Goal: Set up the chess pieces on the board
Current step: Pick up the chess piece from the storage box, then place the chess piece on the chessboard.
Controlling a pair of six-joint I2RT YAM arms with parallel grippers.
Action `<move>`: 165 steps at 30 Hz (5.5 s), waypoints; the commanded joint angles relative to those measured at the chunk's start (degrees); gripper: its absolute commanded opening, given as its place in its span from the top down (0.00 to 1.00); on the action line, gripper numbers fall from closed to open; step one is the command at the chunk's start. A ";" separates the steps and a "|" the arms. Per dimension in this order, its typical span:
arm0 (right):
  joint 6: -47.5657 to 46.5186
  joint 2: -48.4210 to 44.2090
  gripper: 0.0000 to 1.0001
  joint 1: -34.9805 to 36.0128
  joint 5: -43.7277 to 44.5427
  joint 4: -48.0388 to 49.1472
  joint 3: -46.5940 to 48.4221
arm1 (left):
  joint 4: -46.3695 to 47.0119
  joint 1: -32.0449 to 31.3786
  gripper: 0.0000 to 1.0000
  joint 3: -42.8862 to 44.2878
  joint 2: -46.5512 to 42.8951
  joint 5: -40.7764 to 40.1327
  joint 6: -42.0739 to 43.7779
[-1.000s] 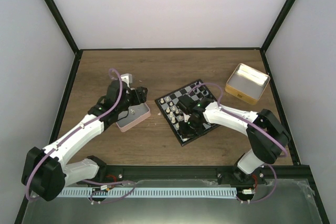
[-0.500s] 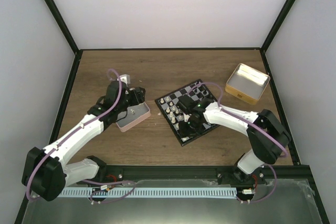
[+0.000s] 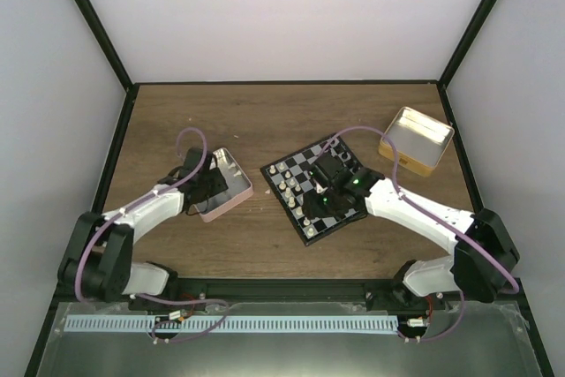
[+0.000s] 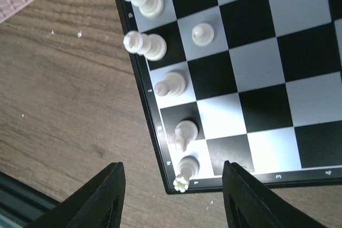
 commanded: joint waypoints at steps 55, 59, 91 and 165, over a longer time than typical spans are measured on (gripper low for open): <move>-1.07 -6.96 0.52 -2.30 0.66 13.17 0.04 | 1.30 -2.72 0.87 8.74 2.20 11.85 11.93; -1.90 -9.69 0.49 -6.44 -7.40 16.97 0.75 | 7.81 -5.21 0.87 8.72 -0.99 22.46 14.79; -1.30 -5.24 0.55 -13.32 -42.61 20.98 16.00 | 31.97 -9.33 0.90 11.14 -9.31 64.67 26.88; -5.09 3.56 0.99 -0.34 10.62 36.12 -16.31 | 15.24 -2.66 0.24 9.06 -3.39 17.74 16.12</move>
